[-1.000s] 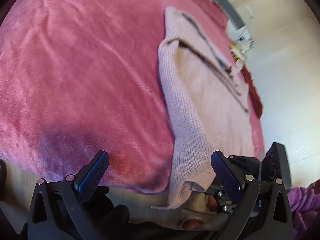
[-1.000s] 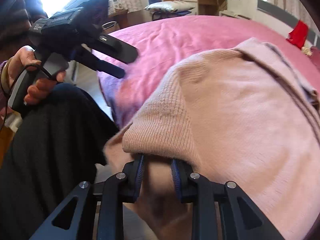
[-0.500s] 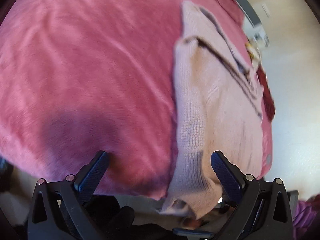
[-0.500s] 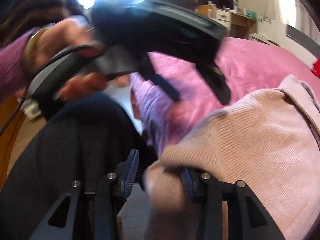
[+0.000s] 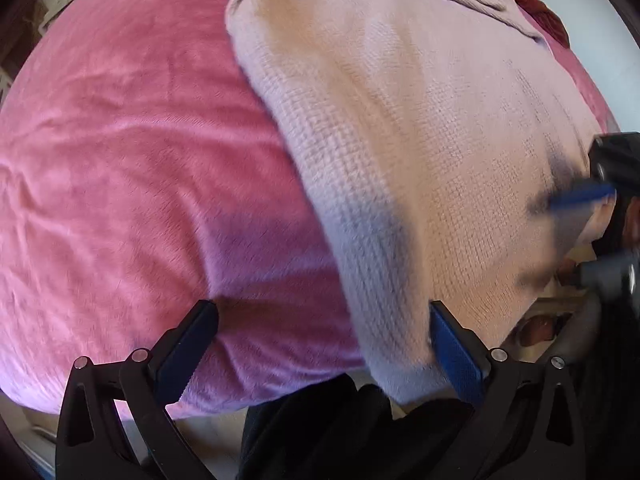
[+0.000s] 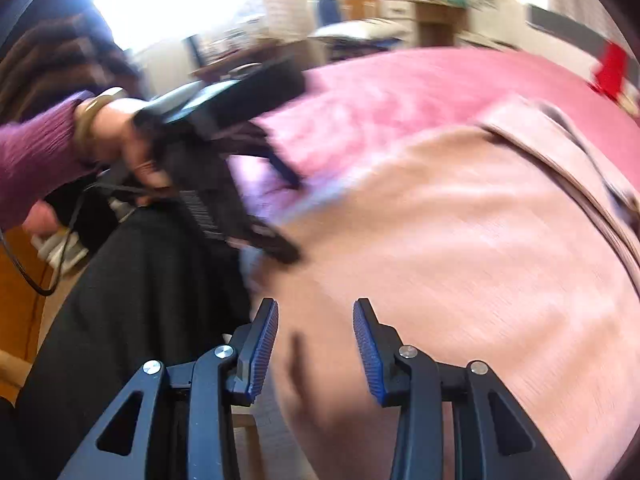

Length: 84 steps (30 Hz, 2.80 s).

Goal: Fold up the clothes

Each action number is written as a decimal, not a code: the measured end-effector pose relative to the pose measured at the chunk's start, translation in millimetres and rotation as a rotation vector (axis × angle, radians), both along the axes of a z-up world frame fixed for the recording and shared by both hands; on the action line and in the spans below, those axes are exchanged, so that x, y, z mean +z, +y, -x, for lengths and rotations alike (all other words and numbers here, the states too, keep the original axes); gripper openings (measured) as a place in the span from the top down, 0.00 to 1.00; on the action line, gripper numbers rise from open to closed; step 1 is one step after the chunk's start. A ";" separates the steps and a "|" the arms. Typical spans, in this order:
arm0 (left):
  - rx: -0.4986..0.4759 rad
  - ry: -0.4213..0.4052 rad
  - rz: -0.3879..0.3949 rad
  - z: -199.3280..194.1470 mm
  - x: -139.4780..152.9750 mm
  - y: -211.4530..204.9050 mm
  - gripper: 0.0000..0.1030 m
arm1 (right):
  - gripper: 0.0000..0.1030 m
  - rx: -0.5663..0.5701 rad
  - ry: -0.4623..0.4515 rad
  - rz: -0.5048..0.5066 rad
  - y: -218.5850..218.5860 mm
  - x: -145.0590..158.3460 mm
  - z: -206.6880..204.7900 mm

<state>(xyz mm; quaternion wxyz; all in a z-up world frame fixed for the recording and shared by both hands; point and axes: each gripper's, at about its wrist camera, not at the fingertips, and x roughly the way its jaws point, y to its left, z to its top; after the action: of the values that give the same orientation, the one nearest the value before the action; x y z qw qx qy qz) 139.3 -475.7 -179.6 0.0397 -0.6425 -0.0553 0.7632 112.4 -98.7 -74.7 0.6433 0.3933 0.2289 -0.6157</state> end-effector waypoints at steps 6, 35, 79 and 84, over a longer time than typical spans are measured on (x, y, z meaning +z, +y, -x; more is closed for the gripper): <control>0.100 0.017 -0.164 2.6 2.8 -19.2 0.01 | 0.62 -0.300 -0.136 0.031 104.8 27.5 55.4; 0.086 0.107 -0.569 -16.1 1.4 -33.1 0.01 | 0.91 -0.761 -0.788 -0.227 258.1 -77.1 102.8; 0.153 0.017 -0.746 -27.9 -36.1 -8.3 0.63 | 0.93 -0.874 -0.972 -0.052 228.3 -71.4 111.7; 0.151 0.070 -0.737 -28.7 -31.6 0.7 0.63 | 0.84 -0.865 -0.985 -0.105 215.9 -87.3 114.8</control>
<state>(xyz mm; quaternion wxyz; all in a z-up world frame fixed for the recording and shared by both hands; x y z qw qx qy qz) 168.0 -475.0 -211.1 0.2138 -0.5528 -0.3721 0.7143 -2.4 117.2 -162.0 0.3472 0.7166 -0.2414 -0.5546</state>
